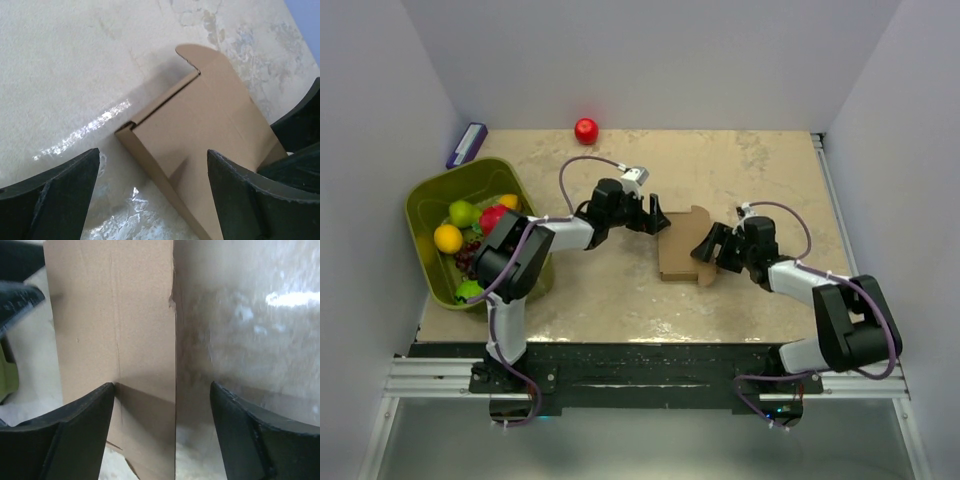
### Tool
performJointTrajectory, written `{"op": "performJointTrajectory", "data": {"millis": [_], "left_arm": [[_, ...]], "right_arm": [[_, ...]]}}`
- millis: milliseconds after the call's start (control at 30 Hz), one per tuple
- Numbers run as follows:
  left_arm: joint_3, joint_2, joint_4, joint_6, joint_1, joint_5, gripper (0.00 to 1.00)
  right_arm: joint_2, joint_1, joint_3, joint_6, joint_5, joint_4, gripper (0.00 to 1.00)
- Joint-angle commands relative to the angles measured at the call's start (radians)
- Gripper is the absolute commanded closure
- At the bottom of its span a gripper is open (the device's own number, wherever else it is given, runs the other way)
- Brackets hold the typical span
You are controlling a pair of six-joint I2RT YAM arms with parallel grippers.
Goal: Fold the paper box
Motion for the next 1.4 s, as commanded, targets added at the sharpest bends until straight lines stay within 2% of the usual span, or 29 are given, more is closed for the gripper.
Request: {"op": "performJointTrajectory", "data": {"millis": [0, 33, 133, 267, 533, 700, 833, 1067, 1233, 1367], "left_arm": [[0.053, -0.021, 0.057, 0.059, -0.005, 0.034, 0.08], [0.056, -0.05, 0.045, 0.076, -0.005, 0.009, 0.08], [0.079, -0.116, -0.035, 0.137, -0.007, -0.05, 0.07], [0.07, -0.196, -0.132, 0.16, -0.005, -0.155, 0.06], [-0.051, -0.312, -0.198, 0.141, -0.005, -0.183, 0.07], [-0.102, -0.382, -0.233, 0.128, -0.005, -0.166, 0.06], [-0.154, -0.466, -0.241, 0.119, -0.005, -0.183, 0.06], [-0.257, -0.604, -0.303, 0.118, -0.007, -0.227, 0.05], [-0.309, -0.74, -0.362, 0.113, -0.007, -0.258, 0.05], [-0.334, -0.828, -0.428, 0.127, -0.005, -0.293, 0.05]], "right_arm": [[-0.107, 0.003, -0.024, 0.001, 0.038, -0.109, 0.15], [-0.152, 0.003, 0.017, -0.013, 0.085, -0.177, 0.11], [-0.201, 0.003, 0.099, -0.048, 0.157, -0.257, 0.07], [-0.212, 0.003, 0.133, -0.06, 0.156, -0.248, 0.09], [-0.226, 0.012, -0.04, 0.032, 0.038, -0.082, 0.11], [-0.292, 0.082, -0.096, 0.082, 0.015, -0.078, 0.13], [-0.348, 0.188, -0.139, 0.124, 0.053, -0.001, 0.13], [-0.223, 0.3, -0.153, 0.213, 0.047, 0.171, 0.14], [-0.103, 0.456, -0.09, 0.254, 0.082, 0.301, 0.13], [-0.01, 0.519, -0.022, 0.282, 0.082, 0.34, 0.13]]}}
